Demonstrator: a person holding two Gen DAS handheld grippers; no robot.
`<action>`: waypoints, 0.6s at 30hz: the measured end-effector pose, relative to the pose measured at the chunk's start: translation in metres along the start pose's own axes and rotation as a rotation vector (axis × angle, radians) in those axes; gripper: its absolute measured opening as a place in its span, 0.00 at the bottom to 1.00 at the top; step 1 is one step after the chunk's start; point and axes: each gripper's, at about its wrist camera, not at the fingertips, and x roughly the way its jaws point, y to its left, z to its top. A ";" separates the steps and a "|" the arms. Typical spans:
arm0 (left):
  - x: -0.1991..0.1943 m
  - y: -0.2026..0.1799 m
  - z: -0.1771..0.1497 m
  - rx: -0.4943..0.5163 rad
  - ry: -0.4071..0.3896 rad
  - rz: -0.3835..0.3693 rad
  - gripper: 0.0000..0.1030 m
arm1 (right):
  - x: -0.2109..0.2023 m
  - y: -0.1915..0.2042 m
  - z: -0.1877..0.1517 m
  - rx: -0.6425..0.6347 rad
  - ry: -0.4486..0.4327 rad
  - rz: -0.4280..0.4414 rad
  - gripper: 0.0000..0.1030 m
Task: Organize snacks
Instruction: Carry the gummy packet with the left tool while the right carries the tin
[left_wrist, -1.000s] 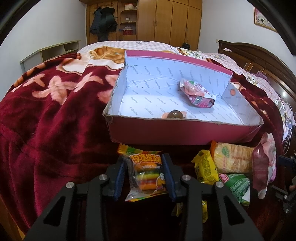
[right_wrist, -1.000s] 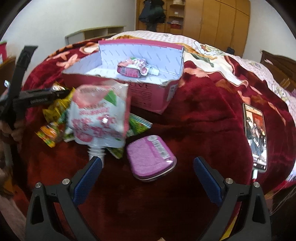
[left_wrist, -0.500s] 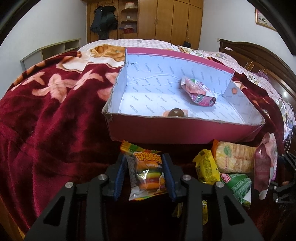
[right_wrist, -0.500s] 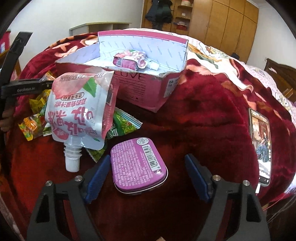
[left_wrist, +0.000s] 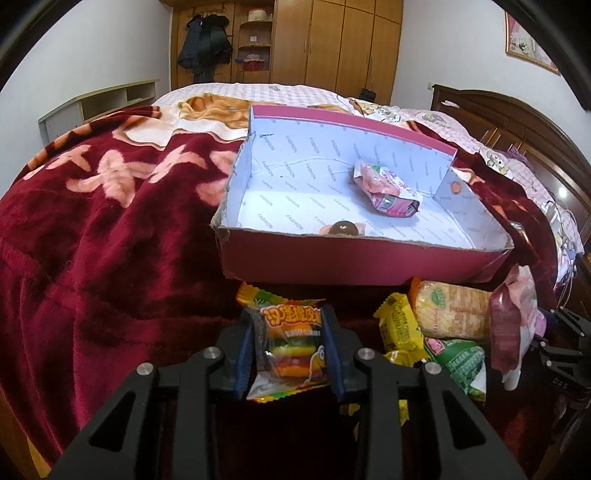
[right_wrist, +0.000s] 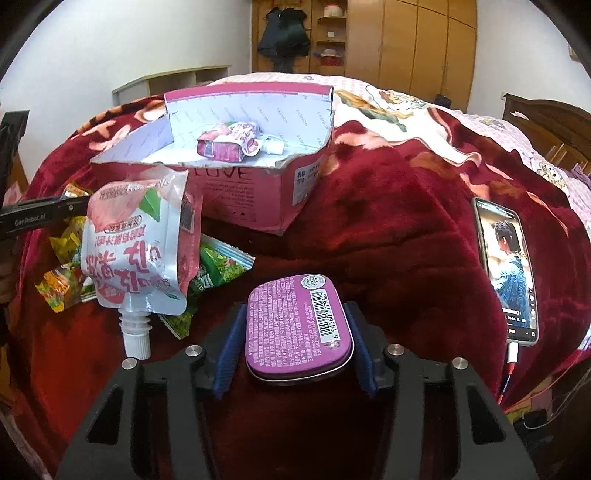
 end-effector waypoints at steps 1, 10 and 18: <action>-0.002 0.001 0.000 -0.002 -0.003 -0.003 0.34 | -0.002 0.000 0.000 0.008 -0.008 0.003 0.51; -0.021 0.001 0.008 -0.008 -0.053 -0.027 0.33 | -0.018 0.000 0.003 0.068 -0.057 0.004 0.51; -0.027 -0.005 0.026 0.020 -0.100 -0.033 0.33 | -0.026 0.002 0.009 0.094 -0.086 0.014 0.51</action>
